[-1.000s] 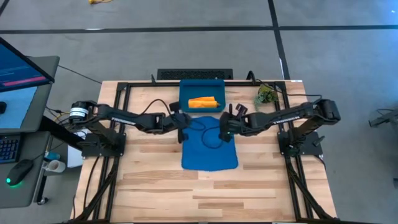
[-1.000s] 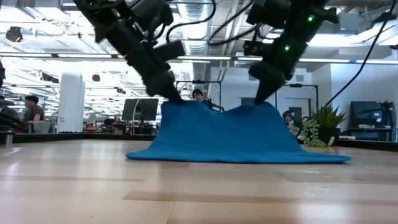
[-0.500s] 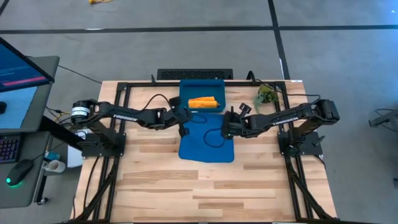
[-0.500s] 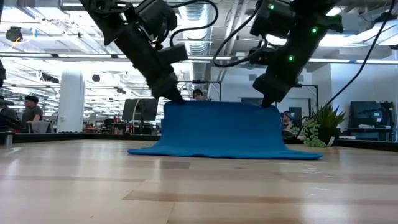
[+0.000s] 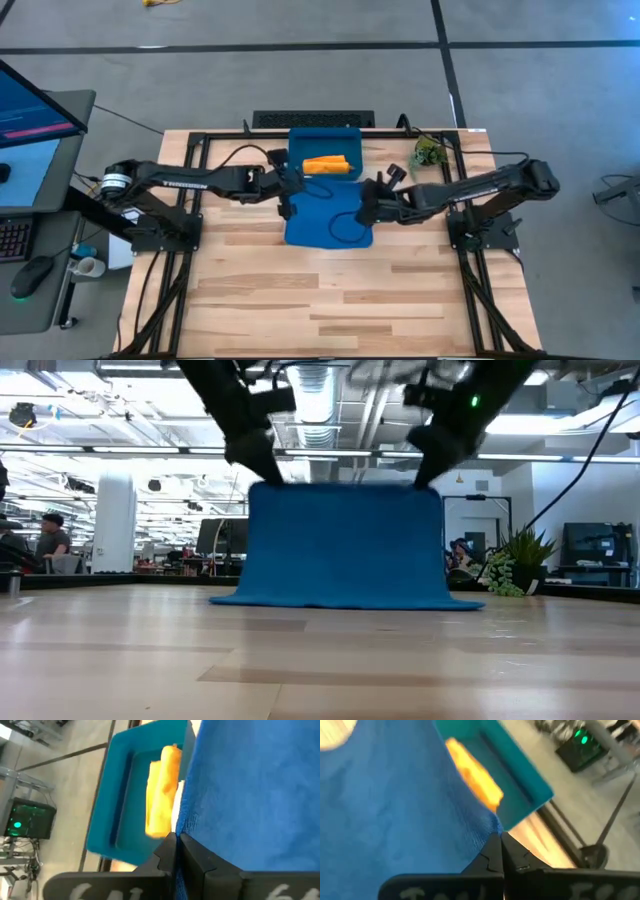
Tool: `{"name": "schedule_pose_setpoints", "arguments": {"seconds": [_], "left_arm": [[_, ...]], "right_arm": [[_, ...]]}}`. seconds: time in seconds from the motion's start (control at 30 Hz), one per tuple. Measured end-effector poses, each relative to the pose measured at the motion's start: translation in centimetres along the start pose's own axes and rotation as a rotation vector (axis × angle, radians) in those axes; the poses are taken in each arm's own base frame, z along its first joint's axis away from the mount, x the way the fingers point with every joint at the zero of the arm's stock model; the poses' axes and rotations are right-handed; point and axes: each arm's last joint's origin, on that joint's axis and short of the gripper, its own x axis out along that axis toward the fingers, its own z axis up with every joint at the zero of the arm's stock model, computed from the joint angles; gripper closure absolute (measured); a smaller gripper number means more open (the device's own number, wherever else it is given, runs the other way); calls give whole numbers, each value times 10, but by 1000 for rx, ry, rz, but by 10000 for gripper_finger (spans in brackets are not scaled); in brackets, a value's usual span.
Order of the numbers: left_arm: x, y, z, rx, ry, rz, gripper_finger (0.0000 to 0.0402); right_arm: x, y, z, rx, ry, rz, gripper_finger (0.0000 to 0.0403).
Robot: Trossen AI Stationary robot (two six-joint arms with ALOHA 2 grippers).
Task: Roll microfiber towels into tight, uniform cylinder then place into a basket
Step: Fold the blue microfiber towel
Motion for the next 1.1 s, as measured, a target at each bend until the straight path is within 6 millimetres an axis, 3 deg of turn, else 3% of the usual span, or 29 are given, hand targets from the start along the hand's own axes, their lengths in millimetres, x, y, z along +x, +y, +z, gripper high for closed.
{"name": "schedule_pose_setpoints", "arguments": {"seconds": [0.17, 0.47, 0.6, 0.8, 1.1], "left_arm": [[-26, 15, 17, 3, -46, 11, 398], [-62, 50, 46, 58, -70, 187, 398], [-77, 57, 51, 36, -58, 186, 398], [-80, 35, 38, -5, 25, 70, 398], [-81, -27, 19, -92, 62, -153, 398]], "right_arm": [[-23, -8, 8, -26, -91, -27, 401], [-46, -56, 33, -21, -204, -121, 401], [-61, -63, 35, 4, -252, -58, 402], [-73, -38, 26, 10, -224, 175, 402], [-73, 26, 5, -3, -89, 344, 402]]}}
